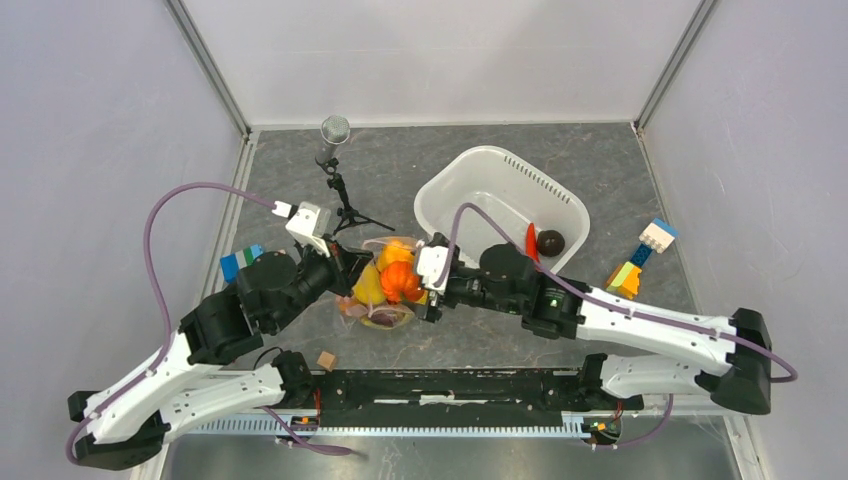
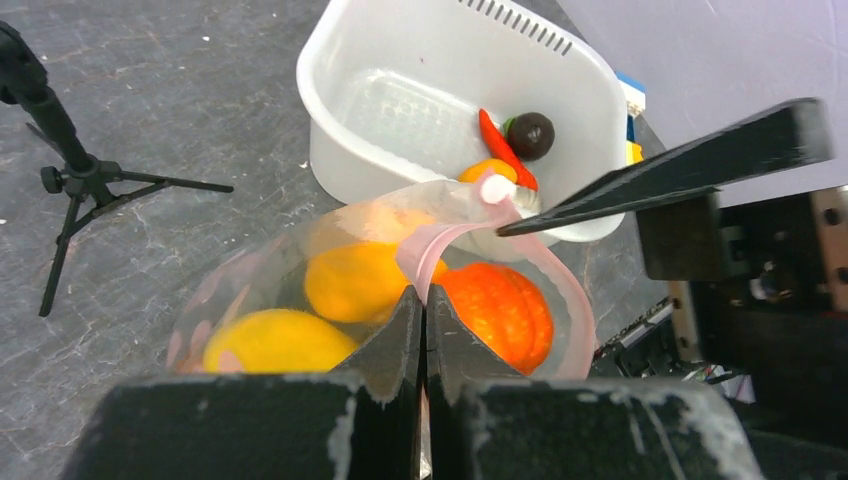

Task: Place the food in the zip-top bag and seal the zipper
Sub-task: Place the fake vegetable in the zipper food storage bag.

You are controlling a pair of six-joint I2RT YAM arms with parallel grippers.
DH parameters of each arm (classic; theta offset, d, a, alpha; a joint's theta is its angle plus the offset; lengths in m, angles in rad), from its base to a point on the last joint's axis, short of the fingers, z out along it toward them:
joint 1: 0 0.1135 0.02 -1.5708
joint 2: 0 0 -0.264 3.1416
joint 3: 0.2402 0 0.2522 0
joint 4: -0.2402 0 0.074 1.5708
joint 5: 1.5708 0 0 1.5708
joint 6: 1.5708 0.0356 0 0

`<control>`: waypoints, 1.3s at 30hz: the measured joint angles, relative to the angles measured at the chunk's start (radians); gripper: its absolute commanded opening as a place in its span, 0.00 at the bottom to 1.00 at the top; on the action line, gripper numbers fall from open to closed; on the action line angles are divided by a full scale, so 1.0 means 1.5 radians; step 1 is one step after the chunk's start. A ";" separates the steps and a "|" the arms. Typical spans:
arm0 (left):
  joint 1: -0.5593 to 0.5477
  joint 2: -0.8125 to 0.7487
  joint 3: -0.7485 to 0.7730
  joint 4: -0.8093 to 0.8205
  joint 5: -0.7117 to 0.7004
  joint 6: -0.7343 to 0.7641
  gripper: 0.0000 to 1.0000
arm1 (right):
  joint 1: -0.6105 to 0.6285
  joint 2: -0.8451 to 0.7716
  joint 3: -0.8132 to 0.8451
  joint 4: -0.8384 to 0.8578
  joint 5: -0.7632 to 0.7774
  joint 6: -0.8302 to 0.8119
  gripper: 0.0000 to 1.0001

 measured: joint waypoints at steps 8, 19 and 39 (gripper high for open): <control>0.000 -0.004 -0.001 0.003 -0.016 0.000 0.05 | 0.000 -0.042 -0.036 0.024 -0.013 0.035 0.39; 0.000 0.008 -0.003 0.002 -0.011 0.000 0.05 | 0.000 0.041 -0.047 0.041 -0.052 0.069 0.32; -0.001 0.038 -0.002 0.010 0.011 -0.030 0.06 | 0.000 0.115 -0.041 0.229 0.033 0.122 0.38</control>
